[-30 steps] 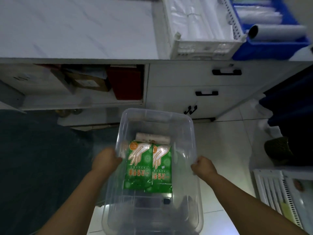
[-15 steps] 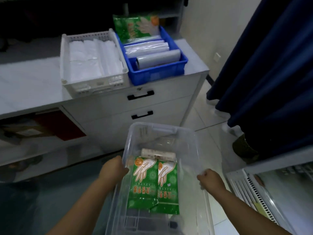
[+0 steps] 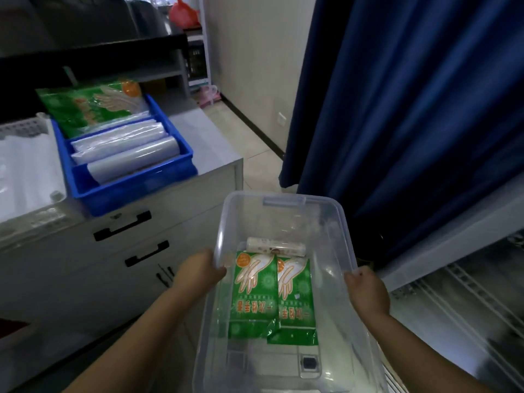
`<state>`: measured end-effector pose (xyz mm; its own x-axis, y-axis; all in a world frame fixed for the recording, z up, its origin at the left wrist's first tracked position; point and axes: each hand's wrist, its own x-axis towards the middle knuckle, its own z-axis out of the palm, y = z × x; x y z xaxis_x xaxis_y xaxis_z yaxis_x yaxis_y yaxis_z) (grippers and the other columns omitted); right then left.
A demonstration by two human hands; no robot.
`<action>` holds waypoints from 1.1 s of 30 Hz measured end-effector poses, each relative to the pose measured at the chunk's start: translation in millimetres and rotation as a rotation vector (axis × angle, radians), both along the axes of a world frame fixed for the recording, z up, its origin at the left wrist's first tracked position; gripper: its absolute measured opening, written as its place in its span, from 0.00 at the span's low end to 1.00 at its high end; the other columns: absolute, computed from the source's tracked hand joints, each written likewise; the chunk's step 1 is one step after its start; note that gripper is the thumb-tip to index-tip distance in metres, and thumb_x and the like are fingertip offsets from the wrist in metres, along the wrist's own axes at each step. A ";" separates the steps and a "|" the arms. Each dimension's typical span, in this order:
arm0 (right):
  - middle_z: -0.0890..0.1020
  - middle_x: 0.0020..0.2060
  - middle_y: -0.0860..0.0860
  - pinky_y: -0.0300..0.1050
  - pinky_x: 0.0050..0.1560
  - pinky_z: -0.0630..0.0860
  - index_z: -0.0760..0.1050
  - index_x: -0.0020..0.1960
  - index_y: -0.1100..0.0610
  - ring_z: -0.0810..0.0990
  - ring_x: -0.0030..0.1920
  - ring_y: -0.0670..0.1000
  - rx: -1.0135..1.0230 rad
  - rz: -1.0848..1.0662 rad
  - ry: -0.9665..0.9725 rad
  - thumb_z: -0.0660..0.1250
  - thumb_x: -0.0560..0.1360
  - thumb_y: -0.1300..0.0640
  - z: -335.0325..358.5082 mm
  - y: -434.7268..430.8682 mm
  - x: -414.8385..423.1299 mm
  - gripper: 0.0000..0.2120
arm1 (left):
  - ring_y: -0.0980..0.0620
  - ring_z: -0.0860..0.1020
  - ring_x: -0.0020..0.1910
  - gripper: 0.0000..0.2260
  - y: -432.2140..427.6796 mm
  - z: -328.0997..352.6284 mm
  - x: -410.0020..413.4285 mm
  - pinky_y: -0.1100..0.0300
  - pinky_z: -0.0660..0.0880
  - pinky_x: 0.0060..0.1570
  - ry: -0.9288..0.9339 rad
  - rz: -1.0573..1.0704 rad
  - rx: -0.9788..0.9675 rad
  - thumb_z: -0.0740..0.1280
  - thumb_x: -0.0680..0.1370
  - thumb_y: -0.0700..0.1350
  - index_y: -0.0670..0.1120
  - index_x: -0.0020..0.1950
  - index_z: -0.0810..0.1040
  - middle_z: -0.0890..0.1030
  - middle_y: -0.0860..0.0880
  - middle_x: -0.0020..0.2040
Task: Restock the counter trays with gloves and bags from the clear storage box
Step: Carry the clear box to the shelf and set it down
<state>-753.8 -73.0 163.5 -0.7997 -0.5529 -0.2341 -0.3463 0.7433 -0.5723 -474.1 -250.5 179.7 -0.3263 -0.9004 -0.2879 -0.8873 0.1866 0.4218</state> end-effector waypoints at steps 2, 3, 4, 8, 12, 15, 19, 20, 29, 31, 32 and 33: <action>0.77 0.35 0.55 0.45 0.35 0.66 0.71 0.39 0.58 0.74 0.35 0.55 -0.009 -0.029 0.006 0.63 0.76 0.55 5.4 -15.2 -26.2 0.09 | 0.49 0.72 0.37 0.12 -23.8 3.5 -29.7 0.60 0.65 0.34 0.010 -0.030 0.002 0.69 0.71 0.50 0.45 0.49 0.76 0.73 0.49 0.39; 0.77 0.34 0.54 0.45 0.35 0.67 0.70 0.37 0.58 0.74 0.34 0.55 -0.008 -0.044 0.006 0.63 0.76 0.55 7.8 -24.7 -40.6 0.10 | 0.50 0.72 0.36 0.11 -36.9 4.6 -44.9 0.60 0.66 0.33 0.026 -0.045 0.009 0.69 0.71 0.51 0.46 0.48 0.75 0.73 0.49 0.39; 0.77 0.33 0.54 0.44 0.34 0.67 0.70 0.36 0.58 0.74 0.34 0.54 -0.008 -0.057 0.006 0.63 0.76 0.54 10.2 -35.3 -55.4 0.11 | 0.51 0.72 0.36 0.10 -50.8 5.5 -59.9 0.61 0.66 0.31 0.052 -0.056 0.013 0.70 0.70 0.51 0.47 0.46 0.74 0.74 0.50 0.39; 0.76 0.31 0.52 0.43 0.33 0.67 0.70 0.35 0.59 0.73 0.31 0.51 -0.024 -0.075 0.022 0.63 0.76 0.53 26.0 -86.2 -110.5 0.14 | 0.50 0.73 0.34 0.10 -111.3 12.4 -115.9 0.62 0.65 0.27 0.138 -0.102 0.000 0.70 0.71 0.51 0.47 0.42 0.72 0.75 0.49 0.37; 0.79 0.34 0.54 0.45 0.34 0.70 0.73 0.40 0.61 0.76 0.35 0.54 -0.007 -0.098 0.041 0.63 0.75 0.52 45.6 -144.1 -155.2 0.13 | 0.49 0.75 0.35 0.11 -179.7 27.8 -163.4 0.60 0.69 0.30 0.167 -0.143 -0.025 0.70 0.71 0.51 0.45 0.41 0.72 0.74 0.50 0.34; 0.76 0.30 0.52 0.43 0.31 0.67 0.69 0.34 0.59 0.73 0.30 0.51 -0.030 -0.134 0.056 0.63 0.75 0.53 57.6 -185.2 -180.5 0.14 | 0.53 0.71 0.31 0.11 -229.4 43.5 -196.5 0.62 0.64 0.27 0.179 -0.162 -0.096 0.70 0.70 0.52 0.48 0.38 0.70 0.71 0.53 0.31; 0.74 0.27 0.52 0.43 0.30 0.65 0.68 0.31 0.57 0.72 0.28 0.52 -0.054 -0.164 0.041 0.64 0.74 0.55 65.6 -234.4 -211.1 0.14 | 0.54 0.73 0.31 0.12 -284.4 58.2 -234.9 0.62 0.65 0.27 0.239 -0.157 -0.093 0.71 0.70 0.53 0.49 0.37 0.70 0.74 0.52 0.32; 0.72 0.25 0.51 0.42 0.29 0.64 0.65 0.29 0.56 0.70 0.27 0.51 -0.068 -0.156 0.043 0.64 0.74 0.56 66.9 -250.0 -219.7 0.16 | 0.54 0.73 0.31 0.12 -299.7 60.5 -244.1 0.61 0.65 0.27 0.248 -0.155 -0.097 0.71 0.70 0.53 0.50 0.36 0.69 0.74 0.51 0.32; 0.66 0.23 0.47 0.40 0.25 0.57 0.59 0.28 0.51 0.63 0.24 0.47 -0.127 -0.003 0.025 0.65 0.74 0.57 43.0 -420.1 -324.3 0.20 | 0.51 0.72 0.32 0.09 -429.1 51.1 -321.4 0.60 0.63 0.28 0.194 0.011 -0.149 0.70 0.70 0.48 0.47 0.38 0.72 0.73 0.51 0.32; 0.68 0.24 0.48 0.40 0.25 0.59 0.62 0.29 0.53 0.65 0.25 0.48 -0.134 0.040 0.005 0.66 0.74 0.57 39.5 -464.6 -348.6 0.19 | 0.51 0.72 0.33 0.09 -460.3 50.0 -336.9 0.61 0.63 0.27 0.175 0.068 -0.156 0.70 0.70 0.48 0.46 0.39 0.73 0.73 0.51 0.32; 0.69 0.24 0.48 0.41 0.26 0.60 0.63 0.29 0.53 0.66 0.26 0.48 -0.138 0.061 -0.008 0.66 0.74 0.58 38.9 -486.6 -359.3 0.18 | 0.50 0.72 0.33 0.09 -474.3 50.4 -342.7 0.61 0.64 0.28 0.156 0.099 -0.151 0.70 0.69 0.48 0.46 0.39 0.73 0.73 0.51 0.32; 0.69 0.25 0.49 0.41 0.26 0.61 0.63 0.29 0.54 0.66 0.26 0.48 -0.145 0.081 -0.023 0.66 0.74 0.58 39.1 -508.4 -369.0 0.17 | 0.49 0.73 0.34 0.09 -487.5 49.8 -347.5 0.60 0.66 0.29 0.153 0.140 -0.139 0.71 0.69 0.48 0.45 0.39 0.73 0.74 0.49 0.33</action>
<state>-1122.8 -581.4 202.6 -0.7467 -0.6443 -0.1653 -0.3868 0.6228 -0.6801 -821.6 -737.9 229.5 -0.2257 -0.9674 -0.1148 -0.8361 0.1319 0.5324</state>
